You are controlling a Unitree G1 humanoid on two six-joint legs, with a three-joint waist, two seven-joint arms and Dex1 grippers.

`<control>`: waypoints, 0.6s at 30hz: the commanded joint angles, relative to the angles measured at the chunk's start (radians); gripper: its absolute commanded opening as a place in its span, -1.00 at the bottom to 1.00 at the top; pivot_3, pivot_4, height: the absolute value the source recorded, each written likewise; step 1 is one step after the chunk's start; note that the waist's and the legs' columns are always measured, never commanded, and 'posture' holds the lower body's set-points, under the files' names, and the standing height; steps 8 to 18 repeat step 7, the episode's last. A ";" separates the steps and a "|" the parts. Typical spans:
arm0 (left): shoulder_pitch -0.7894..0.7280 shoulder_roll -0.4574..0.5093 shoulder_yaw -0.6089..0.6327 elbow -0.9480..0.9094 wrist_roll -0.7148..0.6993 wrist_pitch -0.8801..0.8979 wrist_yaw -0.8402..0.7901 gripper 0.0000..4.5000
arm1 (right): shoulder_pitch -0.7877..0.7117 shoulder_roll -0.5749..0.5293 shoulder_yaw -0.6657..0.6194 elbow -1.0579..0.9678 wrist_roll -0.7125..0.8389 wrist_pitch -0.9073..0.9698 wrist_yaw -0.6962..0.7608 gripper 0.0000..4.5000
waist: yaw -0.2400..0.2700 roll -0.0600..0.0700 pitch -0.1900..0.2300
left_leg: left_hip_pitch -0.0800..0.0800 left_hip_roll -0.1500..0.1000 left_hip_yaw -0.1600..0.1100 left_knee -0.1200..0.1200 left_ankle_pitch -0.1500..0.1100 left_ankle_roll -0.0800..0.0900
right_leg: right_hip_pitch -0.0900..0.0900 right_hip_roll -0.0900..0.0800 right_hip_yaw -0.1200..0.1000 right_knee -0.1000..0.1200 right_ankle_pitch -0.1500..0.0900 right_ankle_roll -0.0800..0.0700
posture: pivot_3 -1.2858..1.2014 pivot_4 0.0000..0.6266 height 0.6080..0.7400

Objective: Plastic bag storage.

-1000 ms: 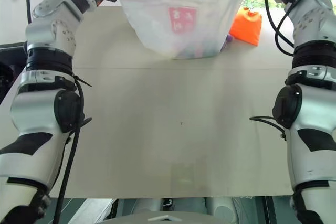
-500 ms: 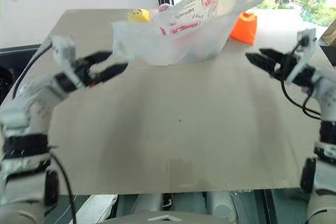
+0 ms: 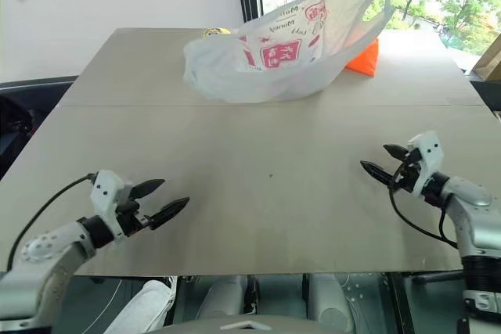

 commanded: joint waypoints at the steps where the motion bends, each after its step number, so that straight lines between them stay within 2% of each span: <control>1: 0.038 -0.045 -0.001 -0.038 0.045 -0.104 0.048 1.00 | 0.026 0.021 -0.003 0.011 -0.029 -0.139 0.014 0.96 | 0.002 -0.002 -0.001 | 0.000 0.000 0.000 -0.001 0.000 0.000 | 0.000 0.000 0.000 -0.001 0.000 0.000 | 0.03 -0.52 1.00; 6: 0.068 -0.098 -0.008 -0.049 0.110 -0.194 0.121 1.00 | 0.045 0.047 0.005 0.036 -0.038 -0.219 0.025 0.96 | 0.005 -0.003 -0.002 | -0.003 0.000 0.001 -0.003 -0.001 0.000 | -0.003 0.000 0.001 -0.002 0.000 0.000 | 0.03 -0.52 1.00; 18: 0.071 -0.100 -0.011 -0.048 0.107 -0.198 0.119 1.00 | 0.046 0.053 0.007 0.038 -0.038 -0.224 0.025 0.96 | 0.005 -0.003 -0.002 | -0.003 0.000 0.001 -0.003 -0.001 0.000 | -0.003 0.000 0.001 -0.002 0.000 0.000 | 0.03 -0.52 1.00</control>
